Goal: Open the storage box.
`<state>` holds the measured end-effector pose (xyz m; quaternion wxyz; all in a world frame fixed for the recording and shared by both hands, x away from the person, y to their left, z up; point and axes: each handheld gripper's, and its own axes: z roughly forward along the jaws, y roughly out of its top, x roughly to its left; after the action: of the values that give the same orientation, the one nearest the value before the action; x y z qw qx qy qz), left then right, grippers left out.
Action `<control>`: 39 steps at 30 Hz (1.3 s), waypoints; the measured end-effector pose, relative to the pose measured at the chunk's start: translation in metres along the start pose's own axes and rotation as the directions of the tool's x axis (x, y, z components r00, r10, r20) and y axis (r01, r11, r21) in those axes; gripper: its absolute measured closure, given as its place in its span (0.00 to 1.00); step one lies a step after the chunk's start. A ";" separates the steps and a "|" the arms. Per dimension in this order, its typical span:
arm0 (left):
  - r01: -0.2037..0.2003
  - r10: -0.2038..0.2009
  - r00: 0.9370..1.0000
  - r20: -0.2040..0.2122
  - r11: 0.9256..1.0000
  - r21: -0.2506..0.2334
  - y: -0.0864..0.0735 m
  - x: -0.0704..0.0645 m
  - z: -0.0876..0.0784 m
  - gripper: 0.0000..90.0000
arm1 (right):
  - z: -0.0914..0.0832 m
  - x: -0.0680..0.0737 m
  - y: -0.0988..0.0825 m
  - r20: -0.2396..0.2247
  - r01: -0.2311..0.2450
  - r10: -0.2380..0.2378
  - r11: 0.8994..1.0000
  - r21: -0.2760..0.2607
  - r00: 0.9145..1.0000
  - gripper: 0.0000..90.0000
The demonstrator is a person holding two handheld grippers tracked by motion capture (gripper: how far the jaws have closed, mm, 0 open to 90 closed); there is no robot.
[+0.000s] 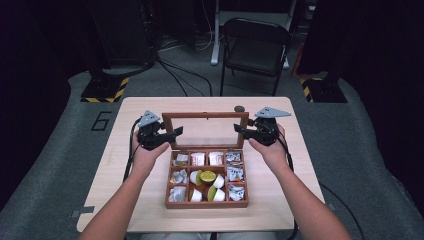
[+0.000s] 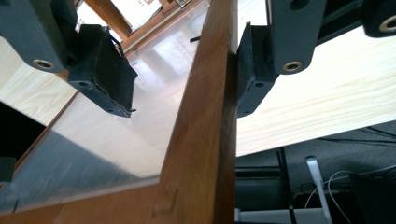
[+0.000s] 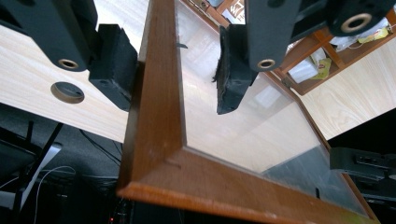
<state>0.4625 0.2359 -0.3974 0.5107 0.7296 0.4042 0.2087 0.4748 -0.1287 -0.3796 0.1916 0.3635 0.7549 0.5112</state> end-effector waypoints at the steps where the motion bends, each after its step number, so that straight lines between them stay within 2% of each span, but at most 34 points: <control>1: -0.004 0.004 1.000 -0.001 1.000 0.003 0.000 0.000 0.001 0.44 | 0.001 0.000 -0.001 0.000 0.003 -0.003 1.000 0.004 1.000 0.57; 5: 0.005 -0.005 1.000 -0.002 1.000 0.000 -0.001 0.001 0.003 0.44 | 0.007 0.000 -0.006 0.002 -0.010 0.010 1.000 0.018 1.000 0.53; 13: 0.026 -0.026 1.000 0.003 0.999 0.024 -0.006 0.003 0.008 0.44 | 0.014 -0.002 -0.016 0.008 -0.025 0.025 0.999 0.046 1.000 0.52; 16: 0.057 -0.058 0.998 0.016 0.998 0.020 -0.012 0.007 0.010 0.44 | 0.017 -0.003 -0.020 0.010 -0.033 0.033 0.998 0.050 0.999 0.53; 20: 0.041 -0.042 0.999 0.012 0.998 0.041 -0.020 0.007 0.012 0.46 | 0.018 -0.005 -0.024 0.002 -0.045 0.044 0.997 0.062 0.999 0.54; 24: 0.057 -0.058 0.998 0.019 0.998 0.041 -0.029 0.009 0.017 0.46 | 0.020 -0.006 -0.028 0.002 -0.050 0.050 0.997 0.057 0.999 0.55; 35: 0.074 -0.075 0.997 0.015 0.996 0.040 -0.034 0.012 0.023 0.44 | 0.026 -0.006 -0.037 0.017 -0.073 0.073 0.995 0.061 0.997 0.51; 39: 0.101 -0.102 0.995 0.017 0.994 0.034 -0.042 0.013 0.025 0.44 | 0.027 -0.006 -0.038 0.018 -0.068 0.067 0.996 0.060 0.998 0.51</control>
<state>0.4720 0.2381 -0.4474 0.5121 0.7185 0.4393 0.1690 0.4834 -0.1243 -0.4253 0.1693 0.3985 0.7559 0.4912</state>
